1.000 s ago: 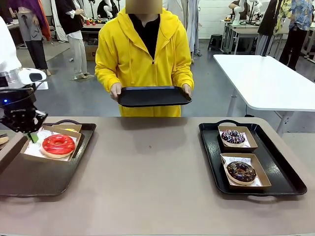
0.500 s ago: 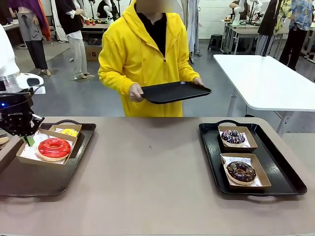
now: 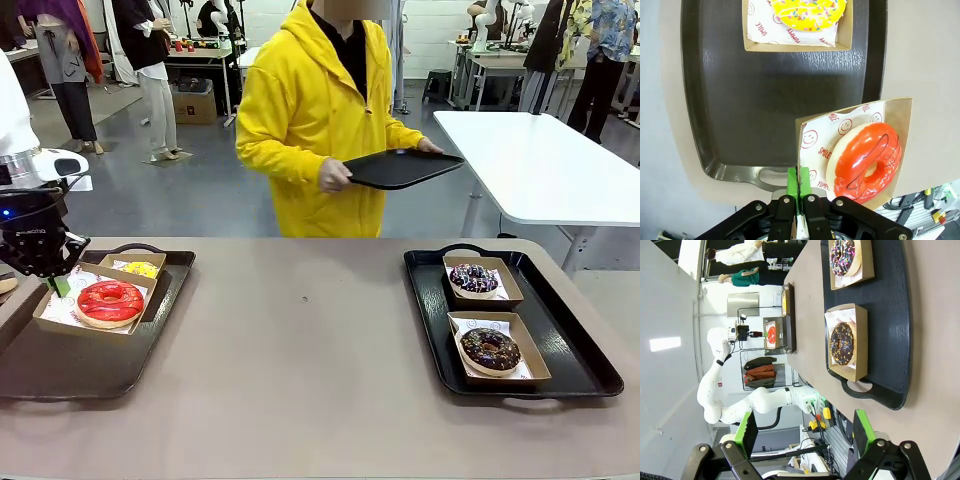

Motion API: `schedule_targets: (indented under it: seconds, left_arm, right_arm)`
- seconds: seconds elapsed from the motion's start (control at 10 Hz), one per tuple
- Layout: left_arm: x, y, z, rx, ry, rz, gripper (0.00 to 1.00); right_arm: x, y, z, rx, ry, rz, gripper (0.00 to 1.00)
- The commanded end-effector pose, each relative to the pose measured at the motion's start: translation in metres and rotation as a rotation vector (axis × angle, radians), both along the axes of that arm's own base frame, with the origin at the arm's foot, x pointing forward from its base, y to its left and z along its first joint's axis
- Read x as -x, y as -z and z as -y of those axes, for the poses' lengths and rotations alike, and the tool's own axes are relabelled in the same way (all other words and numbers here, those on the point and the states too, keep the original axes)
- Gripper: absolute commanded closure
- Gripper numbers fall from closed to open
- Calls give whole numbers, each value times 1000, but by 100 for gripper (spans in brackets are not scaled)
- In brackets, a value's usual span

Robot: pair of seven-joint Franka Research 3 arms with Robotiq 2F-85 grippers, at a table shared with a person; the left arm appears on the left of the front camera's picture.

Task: Individually package the donuts and arrange them on the tray.
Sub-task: Place the picked Paper togo box on the Handle tray.

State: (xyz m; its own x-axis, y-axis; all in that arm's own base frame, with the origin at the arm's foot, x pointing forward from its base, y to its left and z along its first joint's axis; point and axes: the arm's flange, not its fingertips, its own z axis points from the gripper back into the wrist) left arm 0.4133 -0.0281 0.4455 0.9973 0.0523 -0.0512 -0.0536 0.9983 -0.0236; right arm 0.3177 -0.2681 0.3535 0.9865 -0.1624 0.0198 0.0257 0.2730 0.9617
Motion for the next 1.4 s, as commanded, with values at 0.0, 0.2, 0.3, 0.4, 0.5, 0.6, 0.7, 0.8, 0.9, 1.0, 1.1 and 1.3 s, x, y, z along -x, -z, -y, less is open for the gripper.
schedule_targets:
  seconds: [0.0,0.2,0.3,0.4,0.5,0.6,0.7,0.8,0.9,1.0,1.1,1.3]
  left_arm:
    - [7,9,-5,25,48,23,99]
    - [13,21,-17,4,78,63,99]
    - [20,30,-17,0,80,55,99]
    - [24,36,-18,-10,83,55,99]
    - [26,38,-19,-22,97,55,99]
    - [32,47,-21,-31,72,63,99]
    - [30,54,-24,-40,51,55,99]
    - [27,62,-26,-52,32,51,99]
    - [25,66,-27,-58,25,47,99]
    - [22,70,-29,-64,24,42,99]
    - [18,74,-31,-70,15,45,99]
    - [10,81,-35,-69,12,51,99]
  right_arm:
    - [2,-1,0,4,-3,-18,0]
    - [2,-1,0,4,-3,-18,0]
    - [2,-1,0,4,-3,-18,0]
    - [2,-1,0,4,-3,-18,0]
    - [2,-1,0,4,-3,-18,0]
    - [2,-1,0,4,-3,-18,0]
    - [2,-1,0,4,-3,-18,0]
    - [2,-1,0,4,-3,-18,0]
    - [2,-1,0,4,-3,-18,0]
    - [2,-1,0,4,-3,-18,0]
    - [2,-1,0,4,-3,-18,0]
    - [2,-1,0,4,-3,-18,0]
